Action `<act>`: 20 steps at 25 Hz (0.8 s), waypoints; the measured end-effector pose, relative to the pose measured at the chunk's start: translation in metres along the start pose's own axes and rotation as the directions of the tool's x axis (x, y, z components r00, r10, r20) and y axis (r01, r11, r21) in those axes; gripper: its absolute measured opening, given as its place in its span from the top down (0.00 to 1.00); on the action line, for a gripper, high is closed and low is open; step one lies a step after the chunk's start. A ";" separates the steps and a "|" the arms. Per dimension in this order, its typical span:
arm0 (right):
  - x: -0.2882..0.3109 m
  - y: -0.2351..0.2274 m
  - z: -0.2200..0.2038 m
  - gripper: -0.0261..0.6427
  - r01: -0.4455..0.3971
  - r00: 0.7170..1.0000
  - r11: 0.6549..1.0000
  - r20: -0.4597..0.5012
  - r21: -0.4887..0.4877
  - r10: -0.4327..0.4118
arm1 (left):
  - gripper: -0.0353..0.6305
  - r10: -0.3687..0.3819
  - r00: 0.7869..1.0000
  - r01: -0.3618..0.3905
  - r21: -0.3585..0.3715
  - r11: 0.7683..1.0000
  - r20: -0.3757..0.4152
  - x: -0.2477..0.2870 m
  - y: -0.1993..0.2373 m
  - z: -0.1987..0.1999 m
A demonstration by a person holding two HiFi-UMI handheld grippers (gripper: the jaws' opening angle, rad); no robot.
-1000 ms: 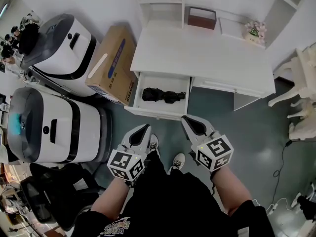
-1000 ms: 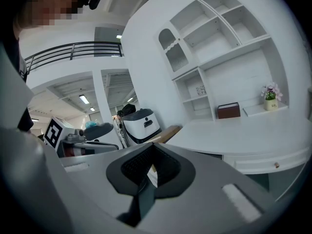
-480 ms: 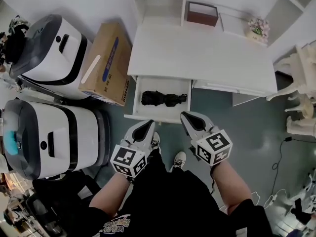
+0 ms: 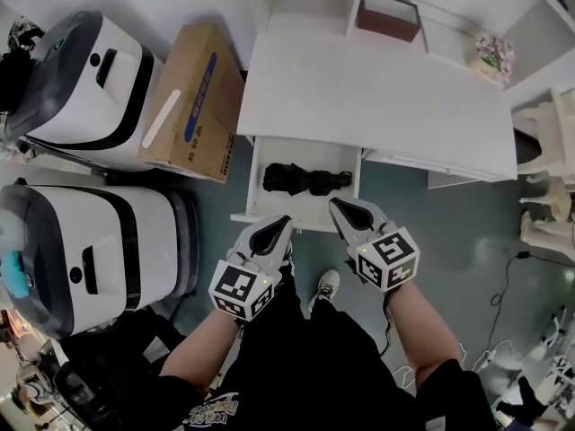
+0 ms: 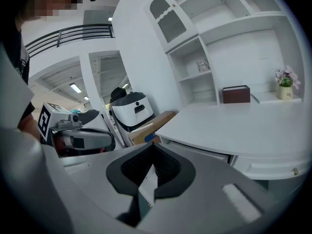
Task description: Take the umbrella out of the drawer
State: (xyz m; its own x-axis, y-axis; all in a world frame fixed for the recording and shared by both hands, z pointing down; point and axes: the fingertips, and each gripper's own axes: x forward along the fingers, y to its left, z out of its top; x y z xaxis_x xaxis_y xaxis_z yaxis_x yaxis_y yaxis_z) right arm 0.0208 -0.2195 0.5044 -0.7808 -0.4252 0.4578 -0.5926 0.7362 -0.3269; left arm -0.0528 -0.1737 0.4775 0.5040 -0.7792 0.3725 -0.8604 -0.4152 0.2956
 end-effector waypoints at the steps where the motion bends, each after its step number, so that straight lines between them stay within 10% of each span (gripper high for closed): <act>1: 0.006 -0.002 -0.003 0.92 -0.002 1.000 1.000 -0.010 0.000 0.002 | 0.95 -0.002 1.000 0.002 -0.002 1.000 -0.001 0.002 0.003 -0.002; 16: 0.088 -0.039 -0.060 0.84 -0.033 0.979 0.998 -0.202 -0.053 0.022 | 0.95 -0.063 0.998 0.063 -0.009 0.998 -0.025 0.028 0.031 -0.029; 20: 0.112 -0.044 -0.087 0.71 -0.091 0.947 0.977 -0.320 -0.193 0.025 | 0.95 -0.071 0.997 0.070 -0.028 0.997 -0.035 0.028 0.038 -0.035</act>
State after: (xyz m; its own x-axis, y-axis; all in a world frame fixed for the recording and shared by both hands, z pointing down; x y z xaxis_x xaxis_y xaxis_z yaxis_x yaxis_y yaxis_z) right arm -0.0230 -0.2539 0.6421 -0.6910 -0.2161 0.6898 -0.4701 0.8593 -0.2016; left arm -0.0684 -0.1944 0.5298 0.5664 -0.7308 0.3809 -0.8203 -0.4557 0.3456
